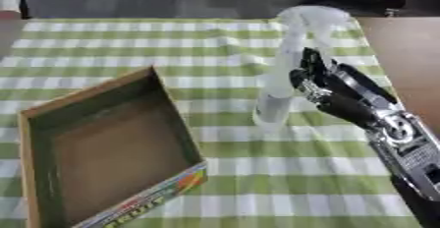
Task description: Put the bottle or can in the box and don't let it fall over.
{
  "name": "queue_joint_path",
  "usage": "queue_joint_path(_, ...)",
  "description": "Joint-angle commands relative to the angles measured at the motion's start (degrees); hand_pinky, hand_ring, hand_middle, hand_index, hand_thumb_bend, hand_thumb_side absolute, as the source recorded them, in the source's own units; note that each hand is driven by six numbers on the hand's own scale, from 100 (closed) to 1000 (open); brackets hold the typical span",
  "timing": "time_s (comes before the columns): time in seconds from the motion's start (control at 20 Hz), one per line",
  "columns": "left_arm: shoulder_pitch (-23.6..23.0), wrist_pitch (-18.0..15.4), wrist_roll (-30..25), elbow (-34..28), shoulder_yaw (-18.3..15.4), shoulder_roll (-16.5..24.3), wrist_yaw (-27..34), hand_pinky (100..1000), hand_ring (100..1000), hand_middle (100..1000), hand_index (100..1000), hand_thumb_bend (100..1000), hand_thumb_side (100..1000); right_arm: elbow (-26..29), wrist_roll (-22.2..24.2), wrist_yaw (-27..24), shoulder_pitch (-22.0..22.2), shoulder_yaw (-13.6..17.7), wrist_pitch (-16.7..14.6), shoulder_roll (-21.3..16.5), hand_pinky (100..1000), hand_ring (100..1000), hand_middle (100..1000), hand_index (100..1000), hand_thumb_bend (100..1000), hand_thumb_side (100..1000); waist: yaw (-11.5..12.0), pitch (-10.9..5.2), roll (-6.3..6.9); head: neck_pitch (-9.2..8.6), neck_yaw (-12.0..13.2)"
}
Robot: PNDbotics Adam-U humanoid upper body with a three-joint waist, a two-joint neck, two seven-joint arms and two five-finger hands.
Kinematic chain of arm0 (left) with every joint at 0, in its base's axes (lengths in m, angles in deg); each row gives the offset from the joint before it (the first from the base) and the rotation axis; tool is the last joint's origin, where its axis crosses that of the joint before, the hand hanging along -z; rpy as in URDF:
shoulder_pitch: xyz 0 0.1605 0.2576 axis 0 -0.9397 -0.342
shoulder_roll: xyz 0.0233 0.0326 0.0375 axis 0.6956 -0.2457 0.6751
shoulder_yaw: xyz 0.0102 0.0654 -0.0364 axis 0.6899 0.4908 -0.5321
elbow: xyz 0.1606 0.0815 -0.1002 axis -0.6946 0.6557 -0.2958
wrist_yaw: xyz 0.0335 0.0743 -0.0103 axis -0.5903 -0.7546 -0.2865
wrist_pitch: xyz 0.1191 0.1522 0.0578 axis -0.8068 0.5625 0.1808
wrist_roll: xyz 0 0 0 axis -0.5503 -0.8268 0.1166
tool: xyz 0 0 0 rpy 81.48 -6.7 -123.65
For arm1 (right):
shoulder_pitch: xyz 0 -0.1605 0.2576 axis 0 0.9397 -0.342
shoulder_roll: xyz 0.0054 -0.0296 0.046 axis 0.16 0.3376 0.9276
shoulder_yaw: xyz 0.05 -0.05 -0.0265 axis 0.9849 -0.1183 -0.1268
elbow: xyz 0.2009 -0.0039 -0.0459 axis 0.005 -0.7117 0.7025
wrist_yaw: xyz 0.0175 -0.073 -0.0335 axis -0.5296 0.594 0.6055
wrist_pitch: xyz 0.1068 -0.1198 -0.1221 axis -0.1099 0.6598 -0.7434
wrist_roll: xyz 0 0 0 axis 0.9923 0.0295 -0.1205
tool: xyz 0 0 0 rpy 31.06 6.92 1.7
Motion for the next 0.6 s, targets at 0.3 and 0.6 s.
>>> queue_joint_path(0.3, 0.28, 0.00, -0.37, -0.76, -0.28, 0.98, -0.18, 914, 833, 934, 837, 100, 817, 1.01, 0.10, -1.76, -2.00, -0.10, 1.43, -0.97, 978, 1000, 1000, 1000, 100, 662, 0.24, -0.56, 0.04, -0.84, -0.26)
queue_joint_path(0.6, 0.25, 0.07, -0.54, -0.72, -0.20, 0.92, -0.22, 914, 833, 935, 837, 100, 817, -0.08, 0.68, -1.31, -3.48, -0.21, 1.82, -1.05, 981, 1000, 1000, 1000, 100, 671, 0.34, -0.41, 0.03, -0.92, -0.38)
